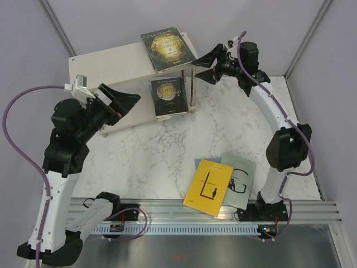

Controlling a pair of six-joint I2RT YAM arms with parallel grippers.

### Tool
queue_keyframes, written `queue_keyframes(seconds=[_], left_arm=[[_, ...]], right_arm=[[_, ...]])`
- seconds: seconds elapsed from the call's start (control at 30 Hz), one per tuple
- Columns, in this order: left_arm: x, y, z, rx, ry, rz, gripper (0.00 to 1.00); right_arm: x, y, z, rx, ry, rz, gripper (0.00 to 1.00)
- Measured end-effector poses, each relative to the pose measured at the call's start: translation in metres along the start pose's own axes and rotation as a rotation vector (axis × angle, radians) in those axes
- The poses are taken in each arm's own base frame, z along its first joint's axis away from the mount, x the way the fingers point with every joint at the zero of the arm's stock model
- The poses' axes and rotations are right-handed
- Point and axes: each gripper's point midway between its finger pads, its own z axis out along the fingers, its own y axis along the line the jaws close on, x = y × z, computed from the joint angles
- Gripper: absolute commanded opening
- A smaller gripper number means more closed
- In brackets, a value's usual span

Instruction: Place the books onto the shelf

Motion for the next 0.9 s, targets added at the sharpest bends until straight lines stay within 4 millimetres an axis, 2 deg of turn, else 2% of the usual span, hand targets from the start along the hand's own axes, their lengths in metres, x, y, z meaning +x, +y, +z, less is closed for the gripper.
queue_keyframes(seconds=[0.07, 0.13, 0.23, 0.33, 0.4, 0.47, 0.57, 0.7, 0.77, 0.83, 0.9], left_arm=[[0.004, 0.002, 0.001, -0.001, 0.014, 0.006, 0.99], [0.009, 0.008, 0.003, -0.007, 0.031, 0.012, 0.99], [0.022, 0.018, 0.008, -0.020, 0.073, 0.014, 0.99], [0.042, 0.032, 0.012, -0.027, 0.144, 0.012, 0.99], [0.059, 0.045, 0.016, -0.033, 0.200, 0.006, 0.99], [0.082, 0.059, 0.020, -0.035, 0.279, -0.009, 0.99], [0.133, 0.082, 0.030, -0.028, 0.440, -0.037, 1.00], [0.221, 0.106, 0.039, -0.034, 0.708, -0.053, 1.00], [0.262, 0.116, 0.038, -0.036, 0.831, -0.048, 1.00], [0.296, 0.123, 0.035, -0.029, 0.921, -0.038, 1.00], [0.322, 0.131, 0.030, -0.029, 0.991, -0.032, 1.00]], right_arm=[[0.000, -0.004, -0.008, 0.011, -0.011, -0.008, 0.77], [-0.004, -0.006, -0.027, 0.024, -0.042, -0.017, 0.77], [-0.014, -0.005, -0.068, 0.036, -0.121, -0.038, 0.78], [-0.017, -0.006, -0.123, 0.069, -0.239, -0.077, 0.79], [-0.005, -0.013, -0.151, 0.124, -0.293, -0.110, 0.81], [0.021, -0.027, -0.168, 0.194, -0.305, -0.145, 0.83], [0.068, -0.079, -0.187, 0.342, -0.275, -0.126, 0.98], [0.137, -0.186, -0.217, 0.616, -0.170, 0.035, 0.98], [0.173, -0.226, -0.234, 0.734, -0.107, 0.116, 0.98], [0.201, -0.246, -0.248, 0.793, -0.061, 0.160, 0.98], [0.220, -0.255, -0.256, 0.813, -0.033, 0.177, 0.98]])
